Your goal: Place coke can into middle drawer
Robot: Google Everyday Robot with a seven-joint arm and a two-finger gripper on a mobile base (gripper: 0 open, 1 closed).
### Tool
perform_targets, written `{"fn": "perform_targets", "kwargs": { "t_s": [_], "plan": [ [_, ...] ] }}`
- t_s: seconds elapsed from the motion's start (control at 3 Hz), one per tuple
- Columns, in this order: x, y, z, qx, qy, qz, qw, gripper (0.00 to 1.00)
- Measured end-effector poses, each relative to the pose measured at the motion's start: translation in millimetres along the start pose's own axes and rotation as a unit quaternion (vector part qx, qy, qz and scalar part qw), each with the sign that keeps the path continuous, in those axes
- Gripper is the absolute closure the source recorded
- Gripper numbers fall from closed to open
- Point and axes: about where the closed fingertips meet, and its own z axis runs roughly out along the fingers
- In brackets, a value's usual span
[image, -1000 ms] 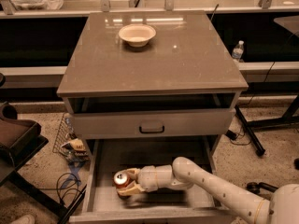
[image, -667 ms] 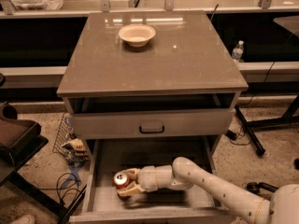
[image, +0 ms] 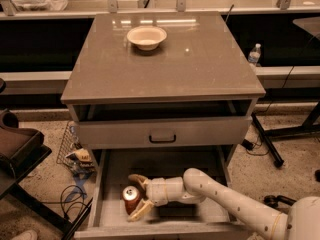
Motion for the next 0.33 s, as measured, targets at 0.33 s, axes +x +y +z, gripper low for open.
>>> {"fn": "perform_targets", "kwargs": {
  "t_s": [0.33],
  "plan": [
    [0.0,0.0,0.1,0.0,0.0,0.0,1.0,0.0]
  ]
}}
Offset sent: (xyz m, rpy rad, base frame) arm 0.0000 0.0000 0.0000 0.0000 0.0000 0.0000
